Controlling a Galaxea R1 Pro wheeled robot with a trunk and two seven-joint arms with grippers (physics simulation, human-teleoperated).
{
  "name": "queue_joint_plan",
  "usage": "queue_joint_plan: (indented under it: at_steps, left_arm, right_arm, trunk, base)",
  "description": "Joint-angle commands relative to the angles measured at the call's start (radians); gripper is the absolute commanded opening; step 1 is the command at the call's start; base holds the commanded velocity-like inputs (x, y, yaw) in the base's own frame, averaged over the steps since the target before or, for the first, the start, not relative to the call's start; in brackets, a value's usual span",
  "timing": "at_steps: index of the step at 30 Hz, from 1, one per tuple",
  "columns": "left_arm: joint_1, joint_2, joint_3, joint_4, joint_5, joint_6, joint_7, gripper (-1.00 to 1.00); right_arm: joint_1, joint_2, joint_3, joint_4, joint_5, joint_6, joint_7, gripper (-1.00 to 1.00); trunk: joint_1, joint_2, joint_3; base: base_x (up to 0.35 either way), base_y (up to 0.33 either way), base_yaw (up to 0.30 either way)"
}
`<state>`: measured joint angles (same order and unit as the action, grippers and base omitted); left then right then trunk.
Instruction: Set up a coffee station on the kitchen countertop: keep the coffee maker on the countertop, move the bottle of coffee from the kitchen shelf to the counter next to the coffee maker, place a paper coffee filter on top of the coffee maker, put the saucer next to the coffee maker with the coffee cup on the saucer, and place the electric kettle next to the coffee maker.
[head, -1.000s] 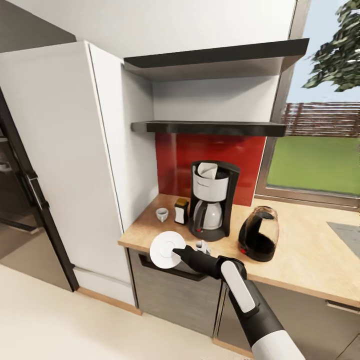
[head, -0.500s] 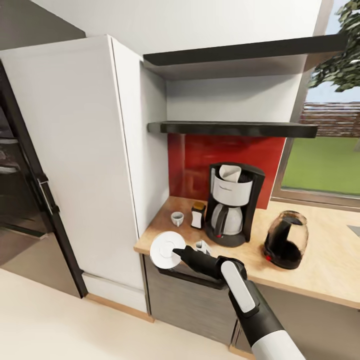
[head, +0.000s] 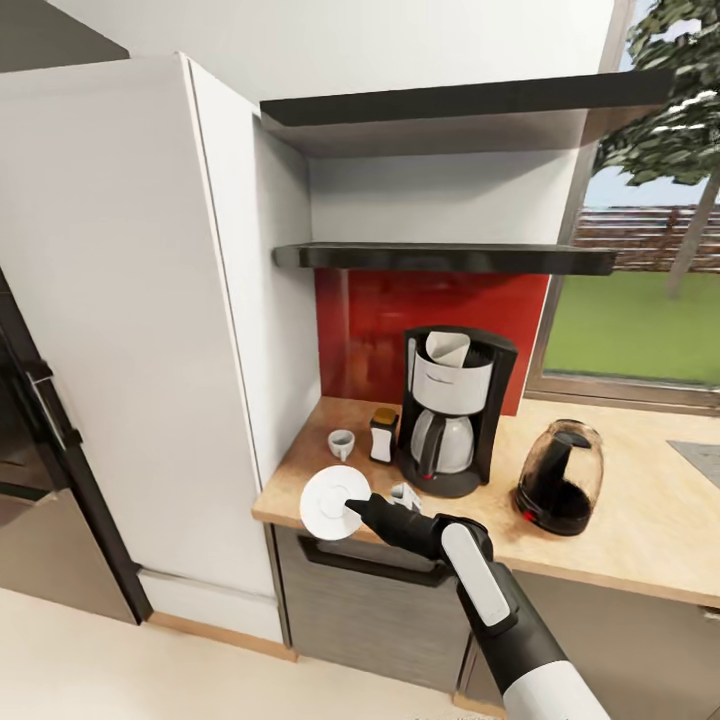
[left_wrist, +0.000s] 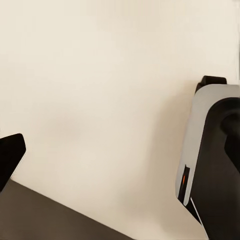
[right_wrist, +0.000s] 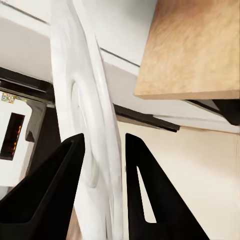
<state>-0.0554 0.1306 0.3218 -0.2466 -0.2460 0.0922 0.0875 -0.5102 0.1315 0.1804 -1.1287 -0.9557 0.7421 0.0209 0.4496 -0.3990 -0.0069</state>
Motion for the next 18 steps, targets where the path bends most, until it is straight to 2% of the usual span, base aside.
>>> queue_joint_plan:
  at_steps: [1,4,18]
  left_arm:
    - [0.000,-0.001,0.005,-0.002,-0.010,0.005,0.000,1.00]
    - [0.000,-0.002,0.005,-0.002,-0.011,0.006,0.000,1.00]
    - [0.000,-0.002,0.005,-0.002,-0.012,0.006,0.001,1.00]
  right_arm:
    - [-0.001,0.000,-0.001,0.022,0.000,0.003,0.002,-1.00]
    - [-0.001,0.000,-0.003,0.050,-0.001,0.003,0.002,-1.00]
    - [-0.001,0.002,-0.002,0.062,0.001,0.003,0.000,-1.00]
  trunk:
    - [0.000,-0.001,-0.001]
    - [0.000,-0.001,-0.001]
    - [0.000,-0.001,-0.001]
  base:
    - [0.001,0.001,-0.268]
    - [0.000,0.000,-0.268]
    - [0.000,0.000,-0.269]
